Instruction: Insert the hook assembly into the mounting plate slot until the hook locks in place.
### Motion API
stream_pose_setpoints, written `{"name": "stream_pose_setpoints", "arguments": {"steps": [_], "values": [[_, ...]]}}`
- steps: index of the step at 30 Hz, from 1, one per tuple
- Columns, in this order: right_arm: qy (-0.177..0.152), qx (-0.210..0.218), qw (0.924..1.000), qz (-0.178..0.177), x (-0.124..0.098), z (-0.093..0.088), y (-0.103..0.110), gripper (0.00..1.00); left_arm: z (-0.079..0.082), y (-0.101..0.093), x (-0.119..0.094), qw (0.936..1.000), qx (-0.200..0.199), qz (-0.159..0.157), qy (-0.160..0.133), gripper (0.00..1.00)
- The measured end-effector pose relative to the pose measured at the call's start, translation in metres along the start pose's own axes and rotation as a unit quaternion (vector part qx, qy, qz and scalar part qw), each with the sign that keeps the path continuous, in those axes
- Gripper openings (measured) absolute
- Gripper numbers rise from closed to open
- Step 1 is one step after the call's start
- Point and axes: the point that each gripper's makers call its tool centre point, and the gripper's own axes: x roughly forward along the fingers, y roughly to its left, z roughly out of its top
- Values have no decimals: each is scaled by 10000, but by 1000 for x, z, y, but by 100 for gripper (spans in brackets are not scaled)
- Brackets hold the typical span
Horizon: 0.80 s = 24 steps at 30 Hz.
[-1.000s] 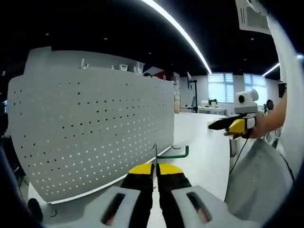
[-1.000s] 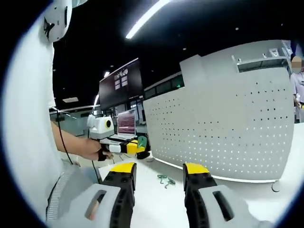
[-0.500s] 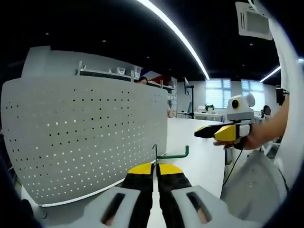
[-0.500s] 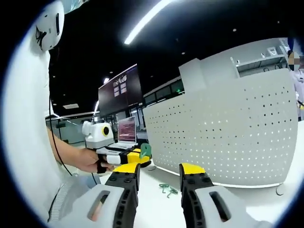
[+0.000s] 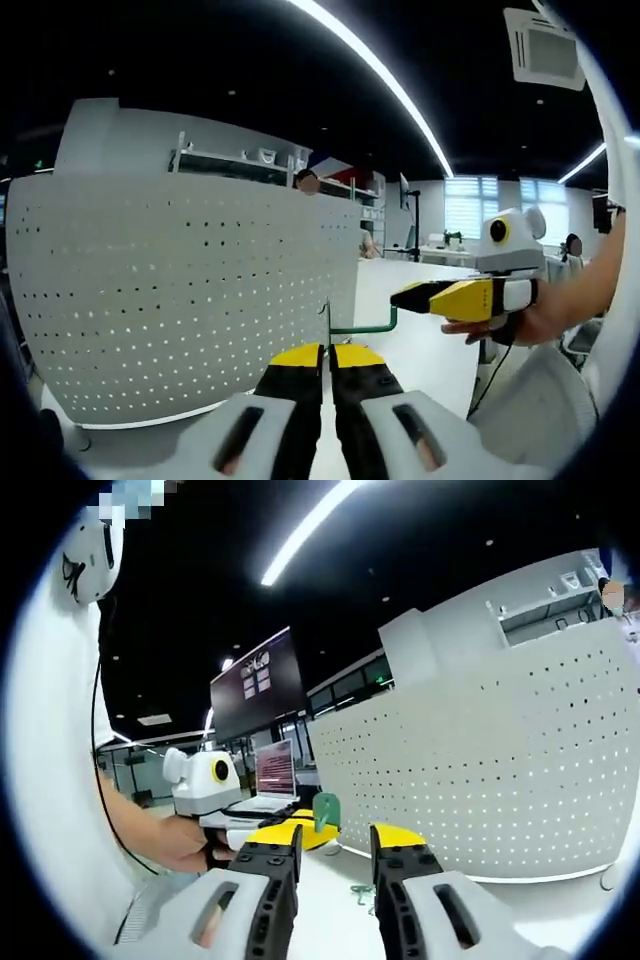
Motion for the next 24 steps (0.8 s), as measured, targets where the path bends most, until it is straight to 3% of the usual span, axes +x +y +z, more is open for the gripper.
{"name": "stream_pose_setpoints", "arguments": {"steps": [14,24], "values": [[-137,97,9998,-105,20,3,0,20,2,-13,6,9995,-60,303,-5,2],[-56,171,9997,-188,22,-3,0,13,5,-25,9,9996,34,272,-26,1]]}}
